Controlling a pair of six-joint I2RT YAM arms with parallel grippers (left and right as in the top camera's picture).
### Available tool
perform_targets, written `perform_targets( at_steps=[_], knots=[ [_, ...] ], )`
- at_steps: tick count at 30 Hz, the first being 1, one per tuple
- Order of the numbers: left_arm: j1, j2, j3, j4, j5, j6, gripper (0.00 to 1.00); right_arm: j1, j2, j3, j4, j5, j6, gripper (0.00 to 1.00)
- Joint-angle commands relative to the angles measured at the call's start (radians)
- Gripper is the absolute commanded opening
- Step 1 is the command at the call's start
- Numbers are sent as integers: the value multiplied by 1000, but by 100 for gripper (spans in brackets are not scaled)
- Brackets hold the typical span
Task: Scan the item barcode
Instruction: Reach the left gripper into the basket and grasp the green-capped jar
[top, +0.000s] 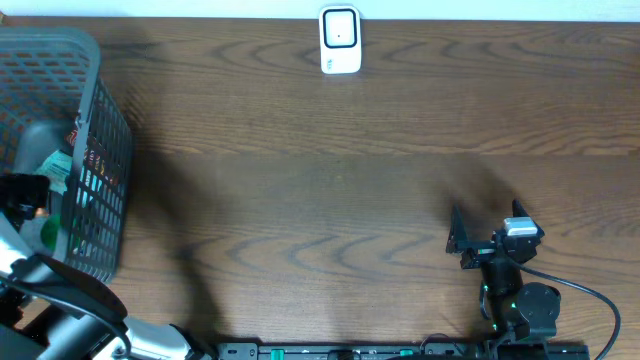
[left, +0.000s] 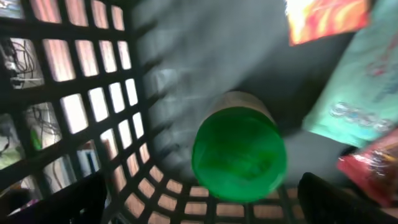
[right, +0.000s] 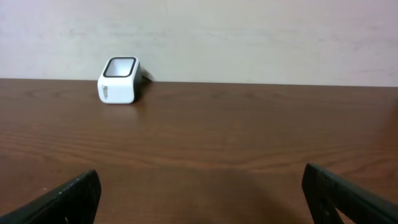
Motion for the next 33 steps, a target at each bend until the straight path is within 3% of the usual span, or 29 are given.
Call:
perform_targets(
  at_steps=[1, 6, 33],
  knots=[
    [6, 2, -68, 44, 5, 25, 98, 6, -5, -2, -3, 1, -4, 99],
    [5, 2, -140, 134, 77, 72, 98, 6, -5, -2, -3, 1, -4, 99],
    [6, 103, -307, 361, 73, 80, 98, 6, -5, -2, -3, 1, -3, 99]
  ],
)
